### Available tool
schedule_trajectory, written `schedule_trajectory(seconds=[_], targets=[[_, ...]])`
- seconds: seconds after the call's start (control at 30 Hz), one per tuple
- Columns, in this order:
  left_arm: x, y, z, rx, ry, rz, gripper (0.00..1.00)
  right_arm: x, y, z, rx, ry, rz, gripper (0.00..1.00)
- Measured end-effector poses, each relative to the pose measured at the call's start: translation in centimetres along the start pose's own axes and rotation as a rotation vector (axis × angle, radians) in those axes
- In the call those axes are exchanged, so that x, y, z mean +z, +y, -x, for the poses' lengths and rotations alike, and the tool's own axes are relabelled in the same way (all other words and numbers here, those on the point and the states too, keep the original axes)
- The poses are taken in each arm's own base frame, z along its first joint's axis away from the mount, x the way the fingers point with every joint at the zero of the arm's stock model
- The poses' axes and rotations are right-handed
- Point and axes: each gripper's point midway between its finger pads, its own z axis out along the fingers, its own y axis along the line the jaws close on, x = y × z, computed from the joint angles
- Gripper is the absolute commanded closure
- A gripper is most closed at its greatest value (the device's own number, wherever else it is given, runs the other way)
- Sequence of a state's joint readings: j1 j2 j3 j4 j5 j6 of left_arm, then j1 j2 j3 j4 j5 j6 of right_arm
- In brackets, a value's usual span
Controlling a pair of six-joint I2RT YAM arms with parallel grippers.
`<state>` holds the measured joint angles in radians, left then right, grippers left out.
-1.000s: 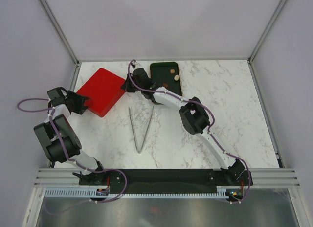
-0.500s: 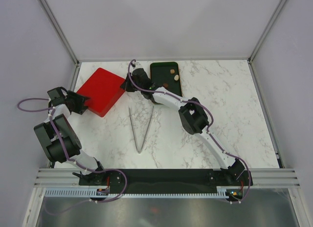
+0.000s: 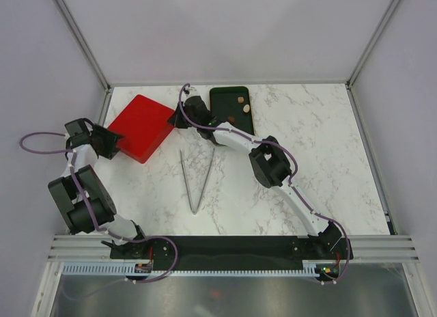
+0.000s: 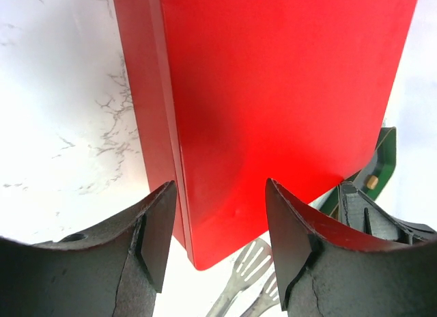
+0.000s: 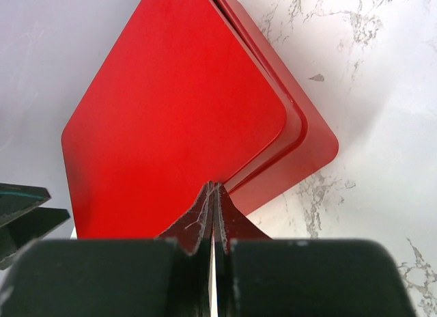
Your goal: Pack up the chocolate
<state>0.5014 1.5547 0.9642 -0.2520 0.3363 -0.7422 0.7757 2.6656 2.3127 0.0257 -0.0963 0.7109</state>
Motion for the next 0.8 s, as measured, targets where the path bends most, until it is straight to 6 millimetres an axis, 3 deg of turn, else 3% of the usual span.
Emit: schedule_trajectory(seconds=[0.17,0.47,0.67,0.8], targets=[[-1.6,-0.6,0.5,0.067,-0.047,0.015,0.38,0.0,0.0,0.0,0.0,-0.008,0.007,1.0],[-3.4,-3.4,-2.1,0.214,-0.046,-0.01,0.38,-0.3,-0.2,-0.3,0.0,0.001,-0.001,1.0],[-2.4,-2.7,-2.3,0.213,-0.017,0.013,0.38,-1.2,-1.4,-1.8,-0.003,0.052,-0.045,1.0],[-0.9,-2.5,-2.0,0.206,0.006,0.031,0.38,-1.6,-1.3,-1.3,-0.01,0.045,-0.047,1.0]])
